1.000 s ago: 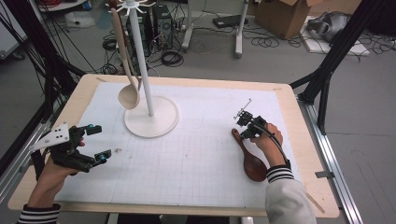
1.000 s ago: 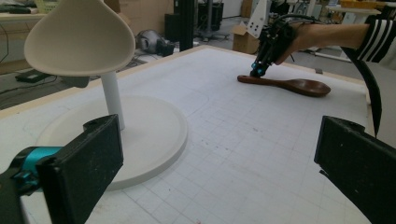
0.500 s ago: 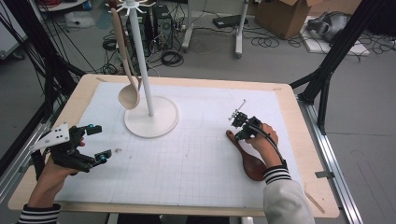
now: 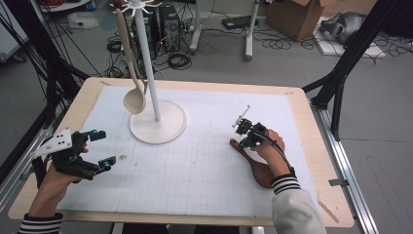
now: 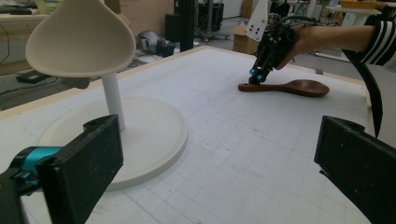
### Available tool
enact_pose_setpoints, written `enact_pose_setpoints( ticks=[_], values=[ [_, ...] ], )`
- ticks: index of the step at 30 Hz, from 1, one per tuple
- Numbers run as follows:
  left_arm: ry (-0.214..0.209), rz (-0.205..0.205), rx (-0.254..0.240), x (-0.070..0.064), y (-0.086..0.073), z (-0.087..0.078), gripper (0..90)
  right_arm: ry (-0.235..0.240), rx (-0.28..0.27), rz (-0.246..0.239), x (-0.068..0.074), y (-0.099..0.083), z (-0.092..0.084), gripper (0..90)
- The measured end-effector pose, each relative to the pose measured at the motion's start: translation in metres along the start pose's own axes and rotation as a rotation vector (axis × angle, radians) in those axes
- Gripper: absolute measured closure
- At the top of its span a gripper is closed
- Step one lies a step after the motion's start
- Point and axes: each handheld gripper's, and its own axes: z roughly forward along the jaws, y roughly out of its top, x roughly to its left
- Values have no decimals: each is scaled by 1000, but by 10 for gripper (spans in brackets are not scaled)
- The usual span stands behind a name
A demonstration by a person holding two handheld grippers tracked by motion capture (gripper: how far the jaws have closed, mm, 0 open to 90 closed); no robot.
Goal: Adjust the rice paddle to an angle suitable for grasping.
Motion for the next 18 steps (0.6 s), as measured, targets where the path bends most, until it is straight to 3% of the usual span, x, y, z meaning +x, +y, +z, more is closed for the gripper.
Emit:
enact_pose_setpoints(
  ticks=[8, 18],
  values=[
    [-1, 4, 0, -1, 1, 0, 17, 11, -5, -20, 6, 4, -1, 900],
    [1, 5, -3, 0, 1, -1, 17, 8, -1, -5, 7, 4, -2, 900]
  ],
)
